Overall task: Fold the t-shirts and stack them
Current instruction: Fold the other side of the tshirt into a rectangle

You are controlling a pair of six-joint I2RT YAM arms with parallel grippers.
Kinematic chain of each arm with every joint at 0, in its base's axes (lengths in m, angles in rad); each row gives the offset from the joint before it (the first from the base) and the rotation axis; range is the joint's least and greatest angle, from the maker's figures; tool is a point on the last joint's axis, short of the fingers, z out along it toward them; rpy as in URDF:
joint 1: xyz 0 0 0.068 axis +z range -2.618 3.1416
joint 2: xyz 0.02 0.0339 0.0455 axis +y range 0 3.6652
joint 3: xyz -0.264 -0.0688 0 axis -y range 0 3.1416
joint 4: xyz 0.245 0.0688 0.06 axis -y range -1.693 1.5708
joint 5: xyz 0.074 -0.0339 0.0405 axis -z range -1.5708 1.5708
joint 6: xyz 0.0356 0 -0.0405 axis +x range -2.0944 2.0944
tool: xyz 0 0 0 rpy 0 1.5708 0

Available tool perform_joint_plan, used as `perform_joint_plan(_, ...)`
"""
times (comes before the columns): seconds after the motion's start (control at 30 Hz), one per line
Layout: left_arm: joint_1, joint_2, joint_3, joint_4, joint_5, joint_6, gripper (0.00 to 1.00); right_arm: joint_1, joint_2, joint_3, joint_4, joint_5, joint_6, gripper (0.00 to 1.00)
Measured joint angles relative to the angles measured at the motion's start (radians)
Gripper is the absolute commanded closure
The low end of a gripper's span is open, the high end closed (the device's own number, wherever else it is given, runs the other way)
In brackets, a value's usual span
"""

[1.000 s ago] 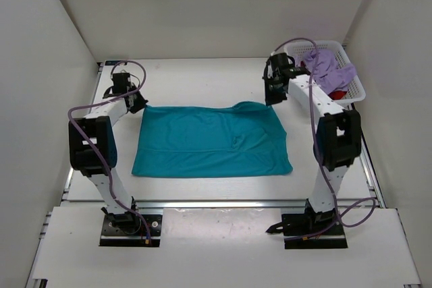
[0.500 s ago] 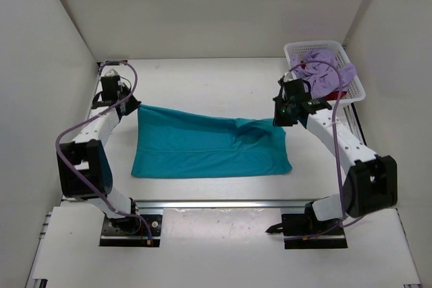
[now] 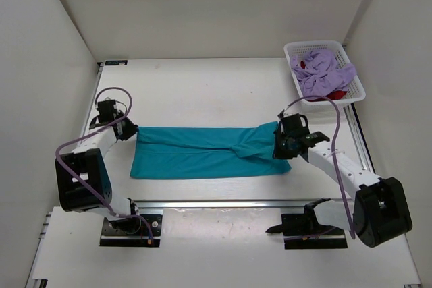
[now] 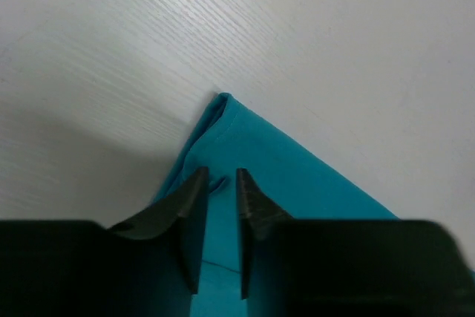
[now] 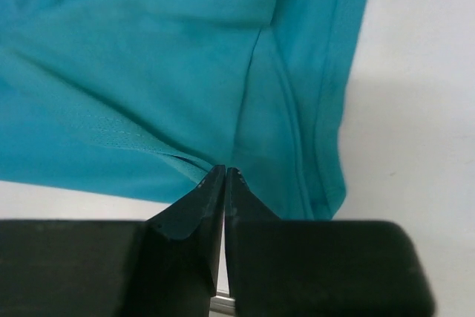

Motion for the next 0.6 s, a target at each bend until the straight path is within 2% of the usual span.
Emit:
perform_joint_plan(0.07, 0.037, -0.006, -0.016, 0.023, 0.048, -0.031, 0.53, 0.023, -0.017, -0.050, 0.011, 0.000, 0.016, 0.88)
perform_joint_plan(0.1, 0.067, -0.013, -0.032, 0.040, 0.075, -0.052, 0.53, 0.034, -0.024, -0.067, 0.010, 0.001, 0.025, 0.82)
perform_joint_plan(0.2, 0.131, -0.047, -0.073, 0.071, 0.124, -0.125, 0.58, 0.059, -0.044, -0.083, 0.000, 0.005, 0.034, 0.77)
perform_joint_plan(0.27, 0.121, -0.081, -0.079, 0.080, 0.142, -0.156, 0.60, 0.074, -0.067, -0.081, -0.005, 0.019, 0.035, 0.78)
perform_joint_plan(0.4, -0.022, -0.190, -0.079, 0.135, 0.133, -0.177, 0.62, 0.124, -0.108, -0.063, -0.013, 0.051, 0.047, 0.99)
perform_joint_plan(0.43, -0.069, -0.216, -0.080, 0.151, 0.128, -0.177, 0.63, 0.150, -0.108, -0.055, -0.004, 0.051, 0.052, 1.00)
perform_joint_plan(0.5, -0.187, -0.274, -0.095, 0.188, 0.111, -0.177, 0.63, 0.222, -0.080, -0.037, 0.026, 0.058, 0.063, 1.00)
perform_joint_plan(0.6, -0.319, -0.330, -0.148, 0.238, 0.105, -0.181, 0.63, 0.349, 0.029, 0.021, 0.079, 0.077, 0.066, 0.84)
